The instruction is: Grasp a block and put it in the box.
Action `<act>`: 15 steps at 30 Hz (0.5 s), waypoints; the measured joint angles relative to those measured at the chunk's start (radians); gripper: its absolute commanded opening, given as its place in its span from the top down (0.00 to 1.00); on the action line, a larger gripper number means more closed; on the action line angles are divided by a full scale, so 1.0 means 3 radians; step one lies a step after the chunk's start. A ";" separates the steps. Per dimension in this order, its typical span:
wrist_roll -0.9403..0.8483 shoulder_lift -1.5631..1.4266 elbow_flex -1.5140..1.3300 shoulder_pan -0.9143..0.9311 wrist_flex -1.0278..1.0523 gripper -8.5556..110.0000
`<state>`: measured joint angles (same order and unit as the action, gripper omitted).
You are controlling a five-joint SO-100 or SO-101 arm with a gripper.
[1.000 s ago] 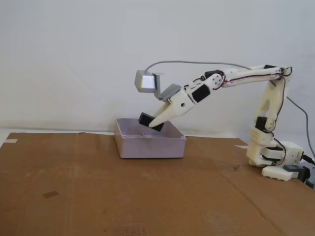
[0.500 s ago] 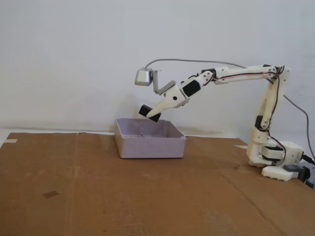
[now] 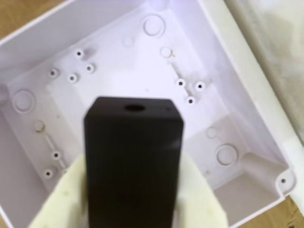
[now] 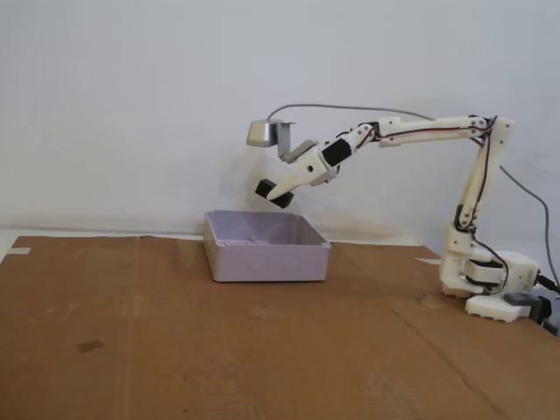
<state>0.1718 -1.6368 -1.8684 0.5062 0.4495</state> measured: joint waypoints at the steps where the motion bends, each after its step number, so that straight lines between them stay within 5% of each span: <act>1: 0.0000 0.0005 0.0000 0.0000 0.0000 0.84; 15: 0.0000 0.0266 0.0000 -0.0256 0.0000 0.84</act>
<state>0.1718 -1.5570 -1.8684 0.4295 0.4495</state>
